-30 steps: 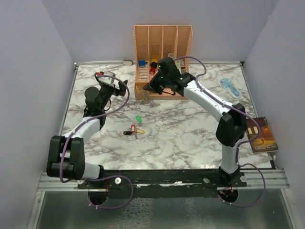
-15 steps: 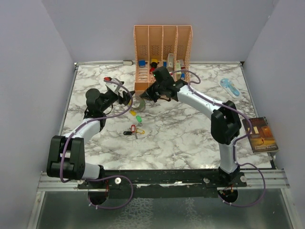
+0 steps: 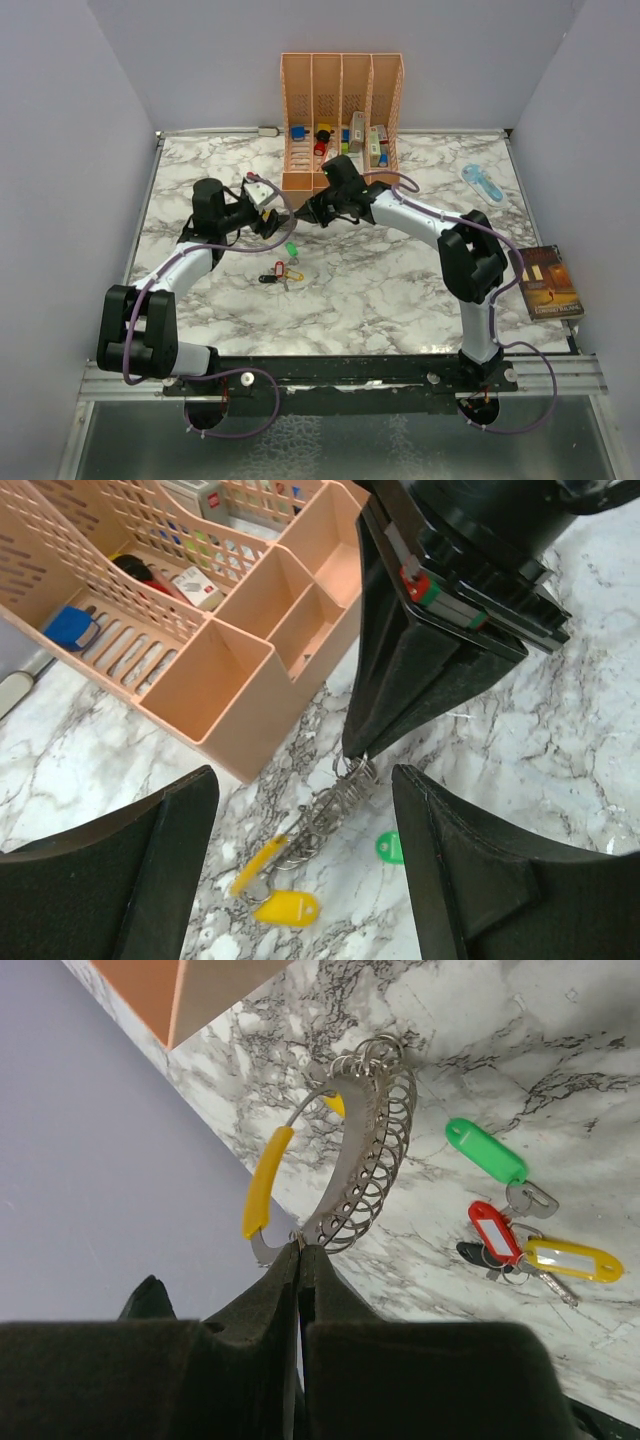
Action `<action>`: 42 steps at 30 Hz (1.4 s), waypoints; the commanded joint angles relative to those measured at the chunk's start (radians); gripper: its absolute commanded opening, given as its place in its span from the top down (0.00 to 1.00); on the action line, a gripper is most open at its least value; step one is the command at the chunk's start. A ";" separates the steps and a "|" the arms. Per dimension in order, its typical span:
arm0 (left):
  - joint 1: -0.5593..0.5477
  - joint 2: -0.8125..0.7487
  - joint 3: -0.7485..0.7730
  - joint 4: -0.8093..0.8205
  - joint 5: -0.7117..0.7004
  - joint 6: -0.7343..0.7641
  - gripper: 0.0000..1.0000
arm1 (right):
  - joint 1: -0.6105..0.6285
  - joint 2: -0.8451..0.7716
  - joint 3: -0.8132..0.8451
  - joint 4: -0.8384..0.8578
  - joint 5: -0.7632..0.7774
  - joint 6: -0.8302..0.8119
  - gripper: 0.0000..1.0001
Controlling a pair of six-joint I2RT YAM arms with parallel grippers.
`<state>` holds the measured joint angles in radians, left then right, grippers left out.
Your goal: Put the keys on the keyring
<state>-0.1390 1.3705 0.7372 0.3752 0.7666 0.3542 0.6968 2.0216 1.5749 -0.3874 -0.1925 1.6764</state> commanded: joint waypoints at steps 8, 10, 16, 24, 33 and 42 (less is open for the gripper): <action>-0.024 -0.023 0.030 -0.225 0.087 0.249 0.31 | 0.003 -0.063 -0.061 0.067 -0.023 0.060 0.99; -0.026 -0.022 0.035 -0.236 0.056 0.273 0.32 | 0.003 -0.062 -0.065 0.067 -0.025 0.060 0.99; -0.004 -0.022 0.076 -0.182 -0.150 0.253 0.36 | 0.003 -0.082 -0.099 0.068 -0.016 0.050 0.99; -0.001 -0.013 0.088 -0.281 -0.009 0.293 0.36 | 0.003 -0.098 -0.141 0.097 -0.027 0.044 0.99; -0.001 -0.025 0.142 -0.576 0.054 0.440 0.41 | 0.003 -0.092 -0.147 0.127 -0.037 0.042 0.99; -0.002 -0.032 0.039 -0.489 0.044 0.370 0.43 | 0.011 -0.088 -0.139 0.145 -0.042 0.032 0.99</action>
<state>-0.1398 1.3590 0.8097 -0.1390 0.7746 0.7551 0.6975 1.9606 1.4330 -0.2821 -0.2153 1.7157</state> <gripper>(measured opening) 0.572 0.015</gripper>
